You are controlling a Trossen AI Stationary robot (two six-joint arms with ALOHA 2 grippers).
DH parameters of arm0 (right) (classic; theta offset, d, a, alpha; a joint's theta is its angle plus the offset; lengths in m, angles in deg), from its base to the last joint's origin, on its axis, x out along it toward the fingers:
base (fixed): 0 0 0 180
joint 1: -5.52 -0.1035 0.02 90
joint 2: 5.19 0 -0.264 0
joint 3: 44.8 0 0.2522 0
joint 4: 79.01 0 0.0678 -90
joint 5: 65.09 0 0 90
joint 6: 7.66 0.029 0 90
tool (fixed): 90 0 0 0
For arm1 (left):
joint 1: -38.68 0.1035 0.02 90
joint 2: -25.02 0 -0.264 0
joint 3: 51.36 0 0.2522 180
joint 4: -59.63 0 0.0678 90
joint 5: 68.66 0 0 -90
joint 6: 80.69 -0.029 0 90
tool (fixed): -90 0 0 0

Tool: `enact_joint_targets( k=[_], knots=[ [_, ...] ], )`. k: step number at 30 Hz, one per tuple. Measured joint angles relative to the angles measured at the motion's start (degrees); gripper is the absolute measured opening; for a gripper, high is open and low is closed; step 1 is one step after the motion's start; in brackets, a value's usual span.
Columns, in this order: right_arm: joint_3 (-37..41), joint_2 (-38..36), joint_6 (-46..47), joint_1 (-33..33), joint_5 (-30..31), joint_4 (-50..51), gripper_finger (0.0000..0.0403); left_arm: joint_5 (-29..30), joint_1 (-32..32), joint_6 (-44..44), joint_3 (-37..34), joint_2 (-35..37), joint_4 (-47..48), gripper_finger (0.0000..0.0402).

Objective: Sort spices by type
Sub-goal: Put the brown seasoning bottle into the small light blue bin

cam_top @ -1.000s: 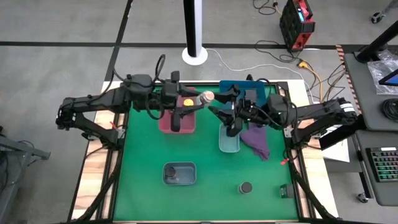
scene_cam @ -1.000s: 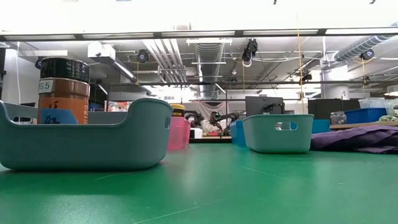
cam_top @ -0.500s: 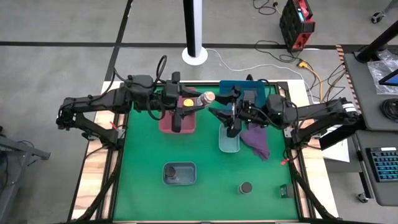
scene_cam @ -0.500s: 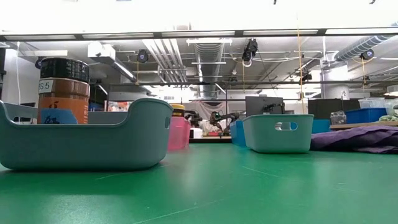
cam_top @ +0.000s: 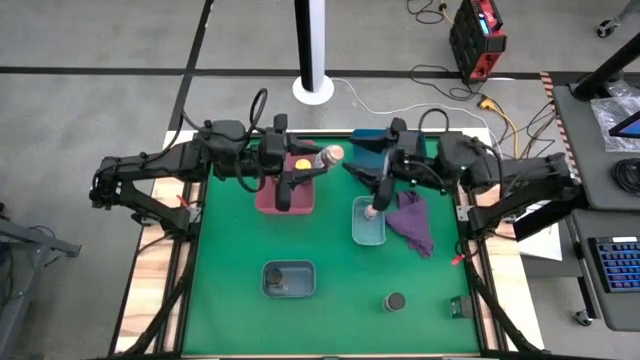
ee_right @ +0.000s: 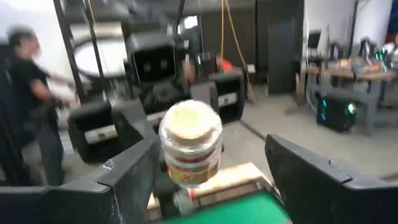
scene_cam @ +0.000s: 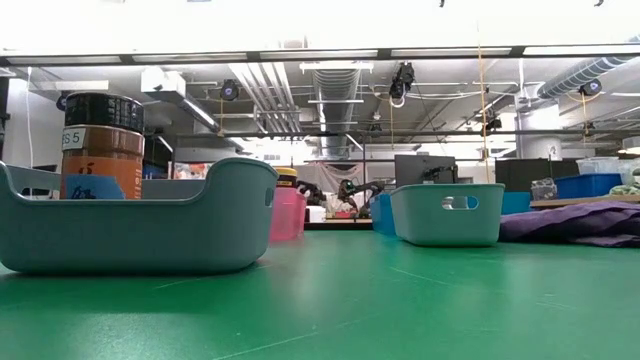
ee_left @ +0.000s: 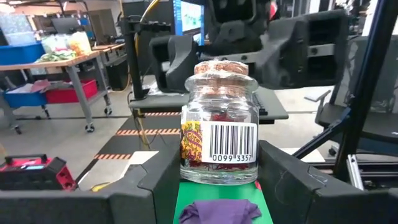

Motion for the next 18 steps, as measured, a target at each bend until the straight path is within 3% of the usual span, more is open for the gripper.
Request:
enact_joint_targets(
  k=[9,18],
  knots=[
    [-24.9,9.6,1.1,0.0,0.5,30.1,0.0308,1.3,0.0,-0.3,0.0,-0.2,1.1,0.0169],
    [-37.7,17.7,3.1,0.4,-1.6,39.8,0.0322,1.4,0.0,-0.9,0.0,-0.2,1.4,0.0169]
  ],
)
